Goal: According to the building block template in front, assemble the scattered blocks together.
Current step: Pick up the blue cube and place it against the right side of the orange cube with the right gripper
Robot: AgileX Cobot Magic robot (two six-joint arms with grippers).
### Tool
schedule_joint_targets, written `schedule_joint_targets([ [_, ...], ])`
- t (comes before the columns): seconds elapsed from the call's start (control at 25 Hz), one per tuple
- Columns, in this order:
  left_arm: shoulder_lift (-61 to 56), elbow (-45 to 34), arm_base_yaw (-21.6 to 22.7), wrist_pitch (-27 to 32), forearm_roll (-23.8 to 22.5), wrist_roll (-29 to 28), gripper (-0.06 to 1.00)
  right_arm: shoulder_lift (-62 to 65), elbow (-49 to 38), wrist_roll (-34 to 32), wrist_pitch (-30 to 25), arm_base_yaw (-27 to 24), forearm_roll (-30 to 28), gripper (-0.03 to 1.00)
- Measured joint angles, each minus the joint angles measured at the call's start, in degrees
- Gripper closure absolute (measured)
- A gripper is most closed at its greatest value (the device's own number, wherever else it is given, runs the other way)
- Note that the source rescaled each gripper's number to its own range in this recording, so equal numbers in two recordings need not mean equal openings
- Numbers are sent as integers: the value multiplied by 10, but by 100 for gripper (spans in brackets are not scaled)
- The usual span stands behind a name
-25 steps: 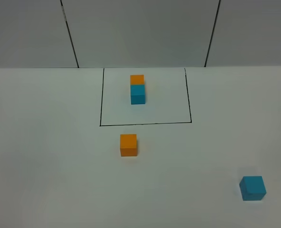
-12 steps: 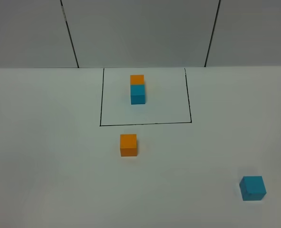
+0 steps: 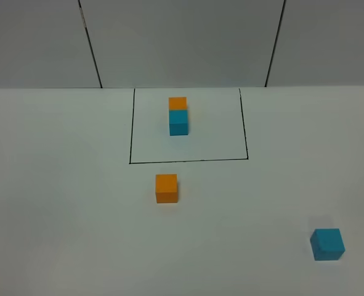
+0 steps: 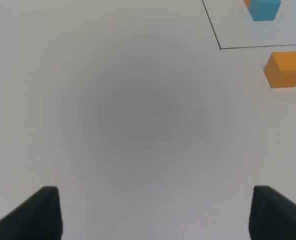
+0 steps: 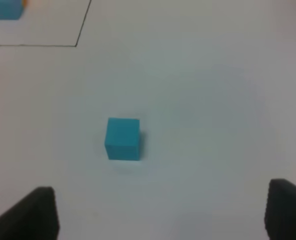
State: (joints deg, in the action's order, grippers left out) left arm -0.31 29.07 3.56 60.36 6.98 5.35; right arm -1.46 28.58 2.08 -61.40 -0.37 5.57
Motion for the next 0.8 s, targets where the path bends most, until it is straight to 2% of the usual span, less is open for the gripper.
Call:
schedule_joint_targets([
  [0.16, 0, 0, 0, 0, 0, 1, 23, -78, 0, 0, 1, 0, 32, 24],
  [0.32, 0, 0, 0, -1, 0, 1, 23, -212, 32, 40, 6, 0, 52, 17],
  [0.52, 0, 0, 0, -1, 0, 1, 23, -410, 100, 47, 53, 0, 71, 16],
  [0.8, 0, 0, 0, -1, 0, 1, 23, -677, 144, 76, 126, 11, 88, 15],
])
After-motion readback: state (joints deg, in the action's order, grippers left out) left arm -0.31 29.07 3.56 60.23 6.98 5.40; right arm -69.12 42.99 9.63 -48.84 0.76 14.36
